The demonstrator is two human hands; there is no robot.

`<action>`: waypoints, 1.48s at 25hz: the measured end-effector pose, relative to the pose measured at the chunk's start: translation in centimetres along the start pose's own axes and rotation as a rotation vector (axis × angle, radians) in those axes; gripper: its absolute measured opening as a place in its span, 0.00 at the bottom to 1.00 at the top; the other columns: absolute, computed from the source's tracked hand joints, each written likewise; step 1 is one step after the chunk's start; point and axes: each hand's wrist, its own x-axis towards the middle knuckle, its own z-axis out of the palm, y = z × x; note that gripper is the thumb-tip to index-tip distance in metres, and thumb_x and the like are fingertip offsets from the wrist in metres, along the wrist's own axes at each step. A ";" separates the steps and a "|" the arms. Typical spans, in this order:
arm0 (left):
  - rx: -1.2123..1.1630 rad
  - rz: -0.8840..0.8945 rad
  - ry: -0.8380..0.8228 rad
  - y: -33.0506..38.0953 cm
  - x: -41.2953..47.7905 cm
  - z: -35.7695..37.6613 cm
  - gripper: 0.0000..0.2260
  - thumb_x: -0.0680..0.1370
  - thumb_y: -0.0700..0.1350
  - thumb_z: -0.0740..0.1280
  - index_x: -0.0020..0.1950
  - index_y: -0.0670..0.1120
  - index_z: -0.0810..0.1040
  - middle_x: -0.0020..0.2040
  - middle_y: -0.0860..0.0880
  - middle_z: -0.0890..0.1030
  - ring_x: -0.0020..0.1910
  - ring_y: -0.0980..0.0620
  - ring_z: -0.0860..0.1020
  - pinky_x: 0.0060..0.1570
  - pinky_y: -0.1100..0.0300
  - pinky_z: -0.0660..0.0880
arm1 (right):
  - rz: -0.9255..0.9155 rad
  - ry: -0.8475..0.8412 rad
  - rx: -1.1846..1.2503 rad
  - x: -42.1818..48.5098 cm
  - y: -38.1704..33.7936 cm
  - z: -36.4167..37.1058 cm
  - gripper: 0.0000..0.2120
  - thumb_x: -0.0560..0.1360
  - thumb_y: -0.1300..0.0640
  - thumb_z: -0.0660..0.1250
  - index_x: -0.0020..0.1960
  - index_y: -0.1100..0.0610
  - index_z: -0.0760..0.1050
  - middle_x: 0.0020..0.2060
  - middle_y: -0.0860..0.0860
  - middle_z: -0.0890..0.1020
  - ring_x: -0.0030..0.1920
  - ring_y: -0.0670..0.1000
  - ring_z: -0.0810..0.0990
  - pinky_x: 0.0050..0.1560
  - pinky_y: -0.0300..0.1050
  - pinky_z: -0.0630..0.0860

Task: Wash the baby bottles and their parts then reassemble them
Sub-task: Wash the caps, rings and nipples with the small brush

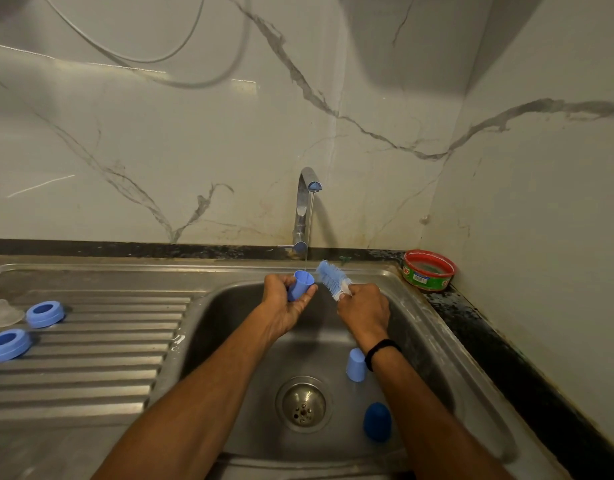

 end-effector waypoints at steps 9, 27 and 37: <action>0.163 0.009 -0.077 -0.9 -0.4 0.1 0.20 0.77 0.26 0.60 0.69 0.36 0.70 0.55 0.36 0.77 0.53 0.42 0.80 0.57 0.52 0.79 | 0.013 0.012 0.018 0.2 0.2 0.1 0.14 0.77 0.56 0.69 0.60 0.59 0.80 0.51 0.55 0.84 0.50 0.52 0.82 0.38 0.38 0.70; -0.023 -0.014 -0.134 0.2 -0.6 0.5 0.14 0.81 0.41 0.59 0.64 0.37 0.72 0.64 0.33 0.75 0.57 0.36 0.80 0.49 0.50 0.82 | 0.018 0.000 -0.012 0.4 0.2 0.0 0.15 0.77 0.55 0.70 0.61 0.59 0.79 0.52 0.56 0.83 0.52 0.53 0.82 0.39 0.39 0.70; 0.101 0.092 -0.087 1.2 -0.9 1.6 0.12 0.83 0.47 0.64 0.60 0.39 0.75 0.59 0.36 0.79 0.57 0.39 0.82 0.50 0.50 0.83 | 0.020 0.001 0.020 0.3 0.2 -0.1 0.13 0.77 0.53 0.69 0.58 0.58 0.81 0.49 0.55 0.84 0.45 0.50 0.80 0.32 0.35 0.67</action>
